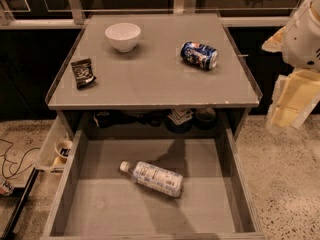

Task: Pick blue plastic bottle from top drawer and place on counter

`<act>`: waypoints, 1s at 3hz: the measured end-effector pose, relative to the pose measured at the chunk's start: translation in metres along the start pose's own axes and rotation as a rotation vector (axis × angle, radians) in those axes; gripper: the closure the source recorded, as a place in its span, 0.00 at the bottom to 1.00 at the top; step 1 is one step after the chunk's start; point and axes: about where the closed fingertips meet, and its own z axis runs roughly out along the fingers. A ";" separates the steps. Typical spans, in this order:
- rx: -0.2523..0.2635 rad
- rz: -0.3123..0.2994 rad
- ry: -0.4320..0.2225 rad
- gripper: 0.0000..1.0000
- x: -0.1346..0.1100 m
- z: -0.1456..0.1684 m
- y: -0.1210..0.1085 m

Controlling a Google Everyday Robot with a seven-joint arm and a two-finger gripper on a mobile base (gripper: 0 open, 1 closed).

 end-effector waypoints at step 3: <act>-0.070 0.025 -0.066 0.00 -0.004 0.036 0.016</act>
Offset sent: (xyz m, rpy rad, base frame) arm 0.0011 0.0046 -0.0156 0.0240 0.0377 0.0085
